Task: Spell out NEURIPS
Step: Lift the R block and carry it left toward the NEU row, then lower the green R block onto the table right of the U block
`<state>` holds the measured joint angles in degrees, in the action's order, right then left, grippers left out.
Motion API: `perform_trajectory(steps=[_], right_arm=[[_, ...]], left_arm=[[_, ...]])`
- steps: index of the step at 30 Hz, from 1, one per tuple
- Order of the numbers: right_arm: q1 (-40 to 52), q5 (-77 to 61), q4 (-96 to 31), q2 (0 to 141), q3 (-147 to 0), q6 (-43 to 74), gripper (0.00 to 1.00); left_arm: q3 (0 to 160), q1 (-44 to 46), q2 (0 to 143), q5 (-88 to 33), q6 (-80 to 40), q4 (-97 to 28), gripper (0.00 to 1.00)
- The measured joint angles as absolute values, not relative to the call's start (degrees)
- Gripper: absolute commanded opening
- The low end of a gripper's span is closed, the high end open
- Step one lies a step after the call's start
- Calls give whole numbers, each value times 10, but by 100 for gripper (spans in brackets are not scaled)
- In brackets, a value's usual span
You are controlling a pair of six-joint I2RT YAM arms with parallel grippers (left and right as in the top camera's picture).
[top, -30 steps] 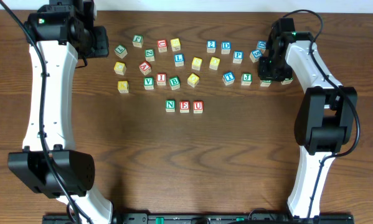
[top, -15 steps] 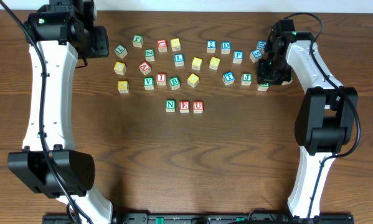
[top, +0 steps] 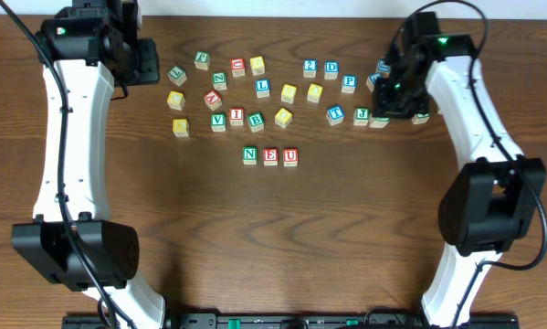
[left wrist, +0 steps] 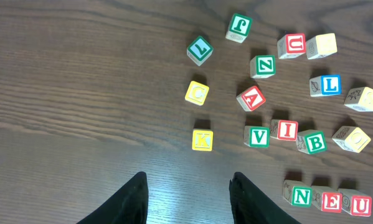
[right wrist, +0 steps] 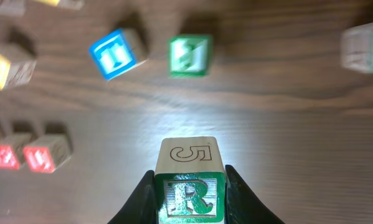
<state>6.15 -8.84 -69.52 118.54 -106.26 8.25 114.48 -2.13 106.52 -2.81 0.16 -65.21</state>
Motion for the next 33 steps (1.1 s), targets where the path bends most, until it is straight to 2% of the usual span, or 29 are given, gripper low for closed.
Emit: perform_trajectory(steps=[4,16,33], right_arm=[[99,-96,-708,1186,-1063,82,25],[211,-99,-708,1186,-1062,93,25],[295,25,-691,1238,-1051,277,22]], left_arm=[[1145,-21,1065,-28,2,-652,42],[1145,-21,1065,-28,2,-652,42],[1145,-21,1065,-28,2,-652,42]])
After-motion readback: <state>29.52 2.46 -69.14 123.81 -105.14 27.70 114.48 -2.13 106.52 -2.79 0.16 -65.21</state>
